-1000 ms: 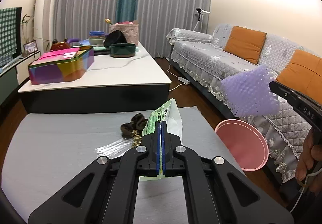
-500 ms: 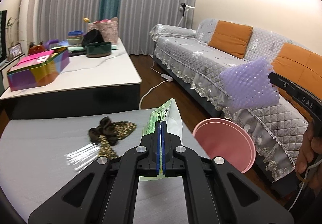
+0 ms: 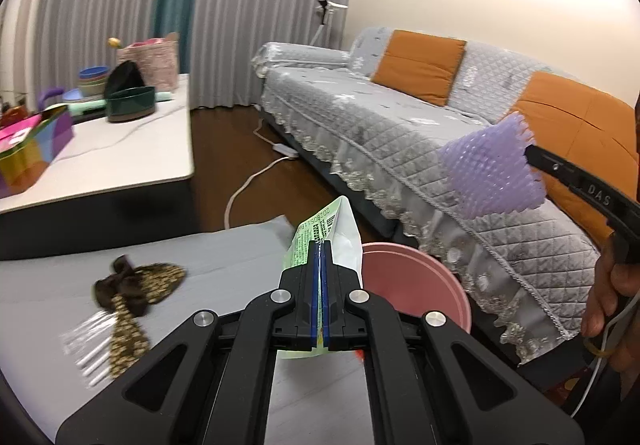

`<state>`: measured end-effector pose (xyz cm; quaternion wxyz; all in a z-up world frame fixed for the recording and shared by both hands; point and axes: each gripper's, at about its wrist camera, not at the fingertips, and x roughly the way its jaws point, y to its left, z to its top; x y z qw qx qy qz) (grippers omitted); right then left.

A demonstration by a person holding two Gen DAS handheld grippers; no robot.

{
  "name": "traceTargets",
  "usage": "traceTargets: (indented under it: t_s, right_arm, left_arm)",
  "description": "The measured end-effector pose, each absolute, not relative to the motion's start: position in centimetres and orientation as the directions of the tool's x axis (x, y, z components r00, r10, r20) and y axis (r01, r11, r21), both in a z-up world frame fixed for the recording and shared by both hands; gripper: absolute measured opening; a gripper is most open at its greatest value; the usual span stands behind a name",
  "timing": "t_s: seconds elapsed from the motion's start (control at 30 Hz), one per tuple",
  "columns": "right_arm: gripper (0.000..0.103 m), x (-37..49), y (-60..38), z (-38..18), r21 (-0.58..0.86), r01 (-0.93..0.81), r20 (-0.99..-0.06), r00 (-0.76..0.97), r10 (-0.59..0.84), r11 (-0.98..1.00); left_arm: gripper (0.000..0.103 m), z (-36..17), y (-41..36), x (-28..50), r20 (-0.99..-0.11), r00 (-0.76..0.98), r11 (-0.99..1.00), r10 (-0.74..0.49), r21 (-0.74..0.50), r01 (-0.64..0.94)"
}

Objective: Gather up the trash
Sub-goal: 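Carry the foam net and green packet with both grippers over the pink bin, then open both grippers over the pink bin to drop the net and packet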

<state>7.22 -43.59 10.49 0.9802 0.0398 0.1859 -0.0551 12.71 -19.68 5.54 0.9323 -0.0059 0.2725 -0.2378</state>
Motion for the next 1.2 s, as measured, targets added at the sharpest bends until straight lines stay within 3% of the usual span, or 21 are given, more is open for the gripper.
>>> traceTargets:
  t_s: [0.43,1.03,1.07,1.13,1.17,1.2]
  right_arm:
    - [0.004,8.8,-44.5,8.3,0.045,0.128,-0.444,0.891,-0.095,0.991]
    - [0.005,10.4,-44.8,6.1,0.039,0.139,-0.501,0.859,-0.101,0.989]
    - [0.007,10.4,-44.8,6.1,0.037,0.14,-0.504,0.857,-0.103,0.989]
    - [0.014,10.5,-44.8,6.1,0.04,0.149,-0.507,0.855,-0.108,0.988]
    - [0.022,10.5,-44.9,6.1,0.046,0.148,-0.508,0.855,-0.104,0.988]
    - [0.034,10.5,-44.9,6.2,0.054,0.148,-0.508,0.856,-0.1,0.988]
  left_arm:
    - [0.001,3.4,-25.7,14.8,-0.528,0.657,0.83,-0.538,-0.196,0.522]
    - [0.001,0.6,-28.6,16.9,-0.586,0.604,0.819,-0.54,-0.198,0.539]
    - [0.002,0.4,-28.7,17.1,-0.594,0.6,0.821,-0.535,-0.199,0.535]
    - [0.015,0.0,-28.7,17.6,-0.617,0.587,0.827,-0.524,-0.206,0.522]
    - [0.026,-0.2,-28.6,17.7,-0.624,0.585,0.831,-0.519,-0.21,0.514]
    - [0.028,-0.3,-28.4,17.7,-0.625,0.588,0.836,-0.514,-0.211,0.507]
